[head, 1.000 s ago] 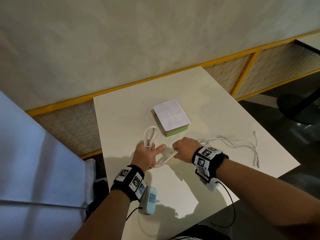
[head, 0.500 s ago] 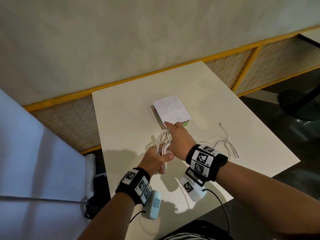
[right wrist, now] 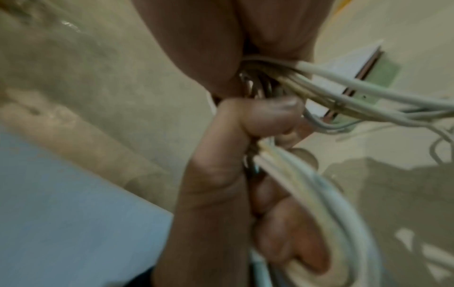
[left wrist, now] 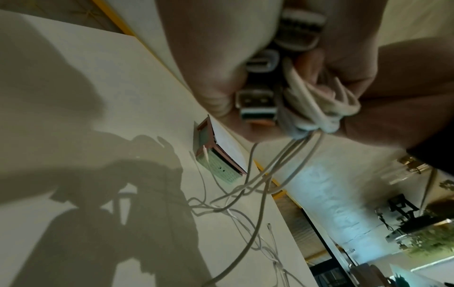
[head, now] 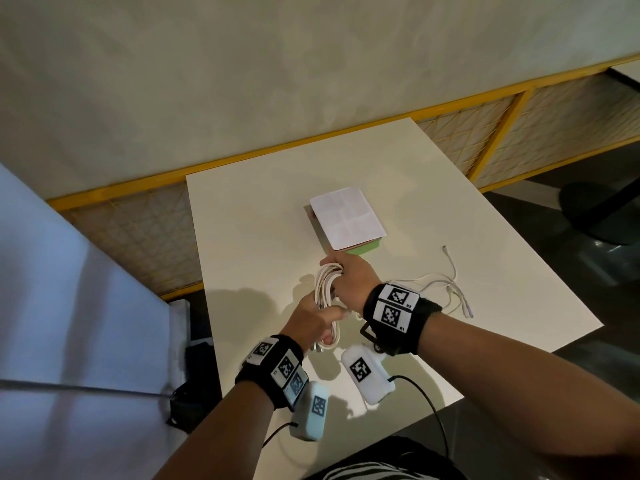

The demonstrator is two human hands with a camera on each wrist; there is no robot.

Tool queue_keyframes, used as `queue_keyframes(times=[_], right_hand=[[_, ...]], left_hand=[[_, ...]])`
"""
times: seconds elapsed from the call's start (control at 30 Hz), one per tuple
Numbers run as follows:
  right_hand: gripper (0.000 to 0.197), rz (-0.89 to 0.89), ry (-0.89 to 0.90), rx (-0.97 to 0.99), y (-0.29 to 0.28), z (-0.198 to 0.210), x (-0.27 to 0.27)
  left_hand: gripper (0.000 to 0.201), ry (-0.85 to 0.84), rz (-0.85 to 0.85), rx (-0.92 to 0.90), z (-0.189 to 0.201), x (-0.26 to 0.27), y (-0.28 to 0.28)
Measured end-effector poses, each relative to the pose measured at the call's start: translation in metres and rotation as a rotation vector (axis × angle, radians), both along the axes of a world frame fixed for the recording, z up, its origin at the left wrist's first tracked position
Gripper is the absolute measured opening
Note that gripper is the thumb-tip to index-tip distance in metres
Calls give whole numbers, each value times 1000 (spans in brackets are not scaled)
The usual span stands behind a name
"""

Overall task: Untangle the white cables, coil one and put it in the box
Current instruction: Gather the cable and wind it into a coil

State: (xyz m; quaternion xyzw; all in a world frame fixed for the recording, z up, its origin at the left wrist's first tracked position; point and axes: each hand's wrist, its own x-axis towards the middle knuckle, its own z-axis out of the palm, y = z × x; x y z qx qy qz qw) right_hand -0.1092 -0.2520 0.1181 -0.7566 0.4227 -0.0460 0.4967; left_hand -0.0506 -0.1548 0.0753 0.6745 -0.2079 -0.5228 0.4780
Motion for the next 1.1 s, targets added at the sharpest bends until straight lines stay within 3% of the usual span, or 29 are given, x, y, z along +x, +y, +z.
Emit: queue_keyframes(times=[0.23, 0.4, 0.57, 0.73, 0.87, 1.0, 1.07, 1.1], right_hand=[[32, -8, -3, 32, 4, -2, 5], [45, 7, 98, -35, 7, 3, 8], [42, -18, 125, 43, 6, 6, 13], [31, -134, -14, 153, 7, -1, 17], [36, -203, -101, 184, 5, 0, 18], [39, -239, -128, 171, 3, 4, 15], [38, -246, -146, 165, 2, 4, 14], [38, -269, -168, 182, 3, 5, 14]], left_hand=[[23, -30, -121, 15, -5, 5, -1], [52, -54, -128, 46, -7, 1, -3], [24, -82, -111, 177, -3, 5, -7], [27, -217, -83, 236, -7, 7, -16], [31, -296, -58, 160, -6, 6, -21], [5, -347, -66, 119, -7, 6, -25], [20, -370, -75, 106, -7, 8, -25], [17, -364, -86, 108, -6, 9, -25]])
